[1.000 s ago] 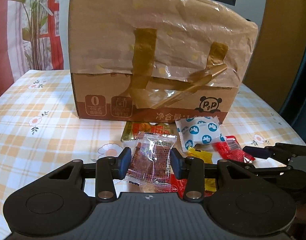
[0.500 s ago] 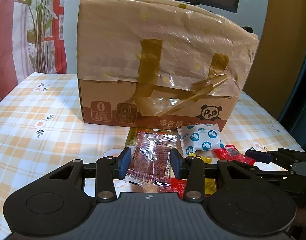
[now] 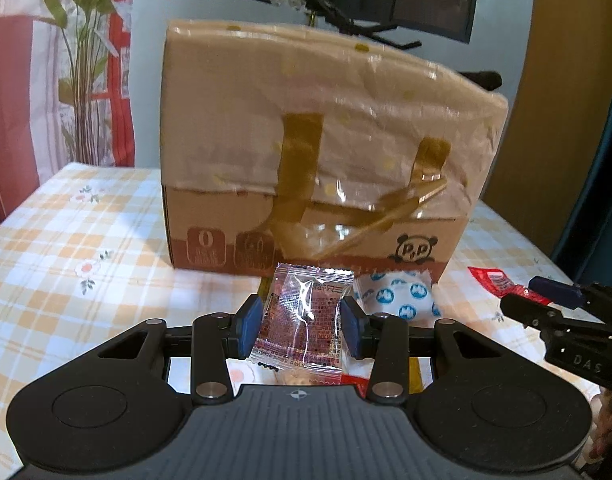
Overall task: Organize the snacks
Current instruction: 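Carry both packets over the box and open the right tool to drop the red pouch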
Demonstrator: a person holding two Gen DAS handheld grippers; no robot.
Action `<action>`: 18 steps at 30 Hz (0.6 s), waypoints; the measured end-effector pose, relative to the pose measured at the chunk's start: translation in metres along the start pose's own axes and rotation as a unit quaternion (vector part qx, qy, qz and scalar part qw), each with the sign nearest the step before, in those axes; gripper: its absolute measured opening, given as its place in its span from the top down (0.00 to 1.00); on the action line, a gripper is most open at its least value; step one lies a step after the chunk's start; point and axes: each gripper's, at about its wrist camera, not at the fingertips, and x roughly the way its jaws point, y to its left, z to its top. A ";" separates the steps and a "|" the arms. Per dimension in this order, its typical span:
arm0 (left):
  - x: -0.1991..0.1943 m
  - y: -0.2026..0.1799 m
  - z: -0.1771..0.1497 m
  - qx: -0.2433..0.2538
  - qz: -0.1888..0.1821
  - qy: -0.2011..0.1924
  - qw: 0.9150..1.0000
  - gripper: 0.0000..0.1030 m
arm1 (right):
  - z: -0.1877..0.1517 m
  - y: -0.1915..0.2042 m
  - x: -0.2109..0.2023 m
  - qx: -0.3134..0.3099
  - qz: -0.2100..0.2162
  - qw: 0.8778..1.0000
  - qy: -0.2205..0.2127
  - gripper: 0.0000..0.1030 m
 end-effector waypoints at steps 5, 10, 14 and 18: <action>-0.014 0.001 0.013 0.007 0.001 -0.032 0.999 0.57 | 0.013 -0.001 -0.014 -0.008 -0.003 0.999 -0.033 0.51; -0.028 -0.001 0.032 0.030 0.002 -0.077 0.997 0.57 | 0.034 0.001 -0.031 -0.028 0.000 0.996 -0.079 0.51; -0.035 -0.004 0.049 0.035 -0.006 -0.103 0.994 0.57 | 0.054 -0.001 -0.040 -0.035 0.001 0.993 -0.110 0.51; -0.041 -0.009 0.070 0.044 -0.014 -0.132 0.990 0.57 | 0.077 0.000 -0.048 -0.042 0.007 0.988 -0.147 0.51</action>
